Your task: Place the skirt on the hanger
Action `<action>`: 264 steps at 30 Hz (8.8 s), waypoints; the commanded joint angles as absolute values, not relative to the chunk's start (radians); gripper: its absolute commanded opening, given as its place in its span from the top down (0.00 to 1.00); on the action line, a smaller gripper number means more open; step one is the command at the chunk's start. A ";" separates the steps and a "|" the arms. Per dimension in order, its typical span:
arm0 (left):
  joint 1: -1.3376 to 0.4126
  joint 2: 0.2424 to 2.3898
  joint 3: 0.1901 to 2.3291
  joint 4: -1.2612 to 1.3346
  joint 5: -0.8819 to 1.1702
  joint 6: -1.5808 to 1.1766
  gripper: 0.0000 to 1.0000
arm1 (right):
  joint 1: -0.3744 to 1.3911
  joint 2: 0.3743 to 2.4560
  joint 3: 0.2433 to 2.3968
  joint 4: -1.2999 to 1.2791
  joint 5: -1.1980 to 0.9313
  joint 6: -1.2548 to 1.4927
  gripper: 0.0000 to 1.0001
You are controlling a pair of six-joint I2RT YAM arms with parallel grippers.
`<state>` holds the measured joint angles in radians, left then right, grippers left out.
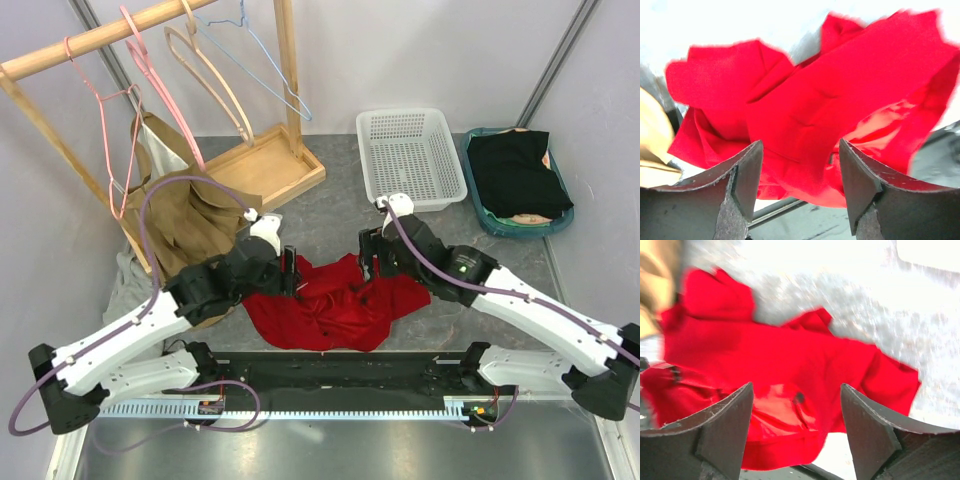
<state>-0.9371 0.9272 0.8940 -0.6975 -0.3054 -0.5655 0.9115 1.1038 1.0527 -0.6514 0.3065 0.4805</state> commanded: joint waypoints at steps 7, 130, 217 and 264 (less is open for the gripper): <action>-0.930 0.885 1.385 -0.955 -0.606 -0.423 0.26 | 0.910 1.046 1.135 -0.644 0.238 0.443 0.21; -0.397 0.747 1.424 -0.934 1.088 0.175 0.98 | 0.908 1.038 1.635 -0.676 -0.442 -0.186 0.15; -1.034 1.092 1.270 -0.621 0.106 -0.426 0.98 | 0.911 0.715 0.567 0.076 -0.006 0.419 1.00; -1.032 1.189 1.479 -0.825 0.692 0.212 0.14 | 0.914 0.483 0.857 -0.218 -0.474 0.198 1.00</action>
